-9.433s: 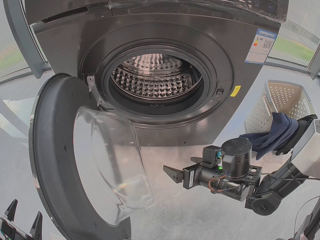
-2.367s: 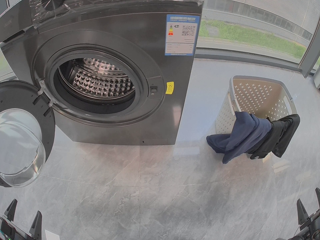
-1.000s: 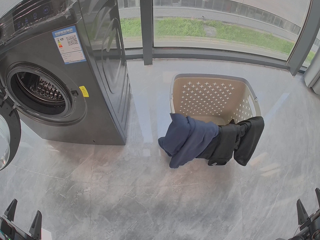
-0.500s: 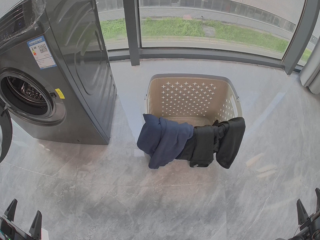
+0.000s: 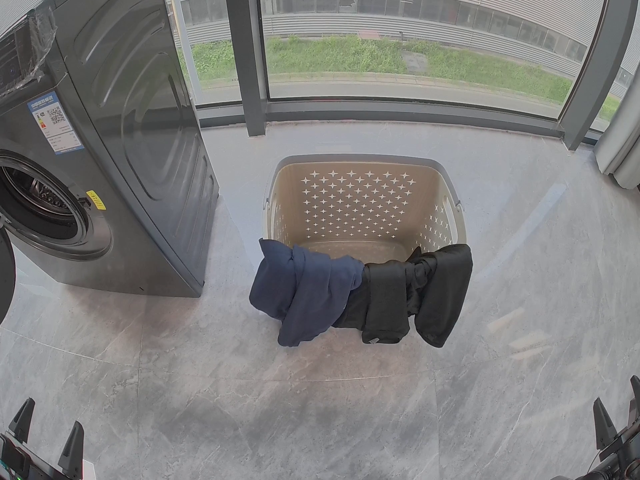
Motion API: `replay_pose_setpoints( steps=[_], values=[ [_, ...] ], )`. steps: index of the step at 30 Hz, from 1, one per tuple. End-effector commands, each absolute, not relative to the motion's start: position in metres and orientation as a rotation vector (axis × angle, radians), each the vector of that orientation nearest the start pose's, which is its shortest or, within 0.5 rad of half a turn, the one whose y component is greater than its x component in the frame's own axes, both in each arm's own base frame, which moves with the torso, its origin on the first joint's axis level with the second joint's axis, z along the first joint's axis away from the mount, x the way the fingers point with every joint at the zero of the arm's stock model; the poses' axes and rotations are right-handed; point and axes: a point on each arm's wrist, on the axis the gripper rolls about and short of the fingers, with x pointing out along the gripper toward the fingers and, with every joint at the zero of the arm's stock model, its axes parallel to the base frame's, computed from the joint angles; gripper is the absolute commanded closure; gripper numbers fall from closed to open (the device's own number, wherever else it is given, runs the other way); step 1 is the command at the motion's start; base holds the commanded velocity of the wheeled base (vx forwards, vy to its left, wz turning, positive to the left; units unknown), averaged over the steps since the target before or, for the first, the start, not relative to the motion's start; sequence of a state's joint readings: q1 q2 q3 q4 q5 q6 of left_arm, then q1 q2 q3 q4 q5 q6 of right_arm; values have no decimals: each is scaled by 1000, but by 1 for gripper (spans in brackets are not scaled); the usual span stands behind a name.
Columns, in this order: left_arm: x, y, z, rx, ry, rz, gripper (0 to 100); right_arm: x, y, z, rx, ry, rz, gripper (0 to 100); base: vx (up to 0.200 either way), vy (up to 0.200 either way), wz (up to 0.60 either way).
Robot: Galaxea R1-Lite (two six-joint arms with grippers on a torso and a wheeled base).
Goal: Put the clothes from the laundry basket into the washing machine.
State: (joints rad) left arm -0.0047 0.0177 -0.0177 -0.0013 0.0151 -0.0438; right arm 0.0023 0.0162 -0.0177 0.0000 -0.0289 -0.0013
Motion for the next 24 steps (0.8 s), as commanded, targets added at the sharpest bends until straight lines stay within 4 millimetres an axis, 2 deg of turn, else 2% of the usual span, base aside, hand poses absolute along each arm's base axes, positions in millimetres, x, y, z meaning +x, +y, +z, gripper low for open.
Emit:
replay_pose_setpoints(
  steps=[1,3,6,15,24],
  values=[
    [-22,0,76,-44,4,11,0,-23,-1,76,-2,-2,-26,0,200,0,0],
    [-22,0,76,-44,4,11,0,-23,-1,76,-2,-2,-26,0,200,0,0],
    [-22,0,76,-44,4,11,0,-23,-1,76,-2,-2,-28,0,0,0,0],
    [-22,0,76,-43,4,11,0,-23,-1,76,-2,-2,-26,0,0,-200,0],
    [-22,0,76,-38,4,11,0,-23,-1,76,-5,-1,-26,0,0,0,0]
  ],
)
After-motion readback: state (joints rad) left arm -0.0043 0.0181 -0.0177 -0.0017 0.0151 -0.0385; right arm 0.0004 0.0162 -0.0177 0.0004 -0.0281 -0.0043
